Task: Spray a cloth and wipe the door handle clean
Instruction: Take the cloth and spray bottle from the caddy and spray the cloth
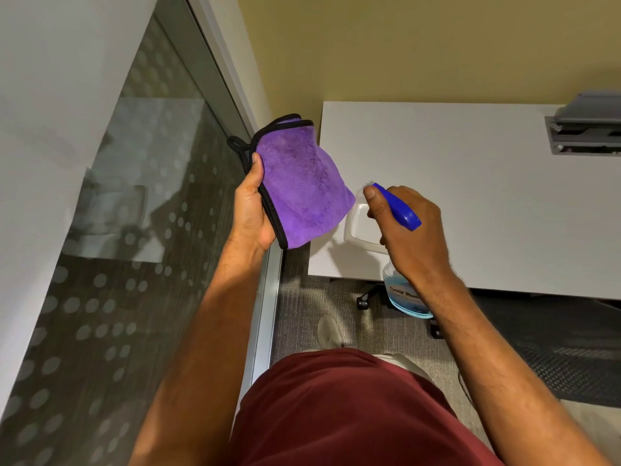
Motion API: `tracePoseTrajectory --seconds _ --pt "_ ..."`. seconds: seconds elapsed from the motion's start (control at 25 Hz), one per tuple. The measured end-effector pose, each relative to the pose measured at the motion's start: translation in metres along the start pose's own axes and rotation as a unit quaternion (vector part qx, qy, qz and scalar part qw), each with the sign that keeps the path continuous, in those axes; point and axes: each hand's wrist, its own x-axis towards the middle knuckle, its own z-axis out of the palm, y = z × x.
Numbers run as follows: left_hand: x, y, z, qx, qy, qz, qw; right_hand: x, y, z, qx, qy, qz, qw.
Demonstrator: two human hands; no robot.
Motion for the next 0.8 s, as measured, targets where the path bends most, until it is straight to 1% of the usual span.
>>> tracePoseTrajectory --seconds 0.16,0.28,0.44,0.64,0.72,0.8 --pt "-0.005 -0.002 0.004 0.0 -0.001 -0.007 1.0 0.009 0.003 -0.009 0.045 0.037 0.043 0.997" --pt "-0.008 -0.001 0.008 0.002 -0.001 -0.012 1.0 0.014 0.01 -0.011 0.045 0.042 0.061 0.996" --pt "-0.008 -0.001 0.005 -0.006 -0.01 -0.017 1.0 0.023 0.02 -0.017 0.078 0.095 0.055 0.991" --pt "-0.01 -0.016 -0.003 0.005 -0.013 -0.064 0.998 0.04 0.029 -0.033 0.149 0.207 0.018 0.967" --pt "-0.013 -0.022 -0.004 0.012 -0.003 -0.085 0.996 0.048 0.036 -0.033 0.15 0.229 0.009 0.962" --pt "-0.018 -0.027 -0.003 0.025 0.011 -0.096 0.995 0.056 0.052 -0.029 0.126 0.231 -0.004 0.965"
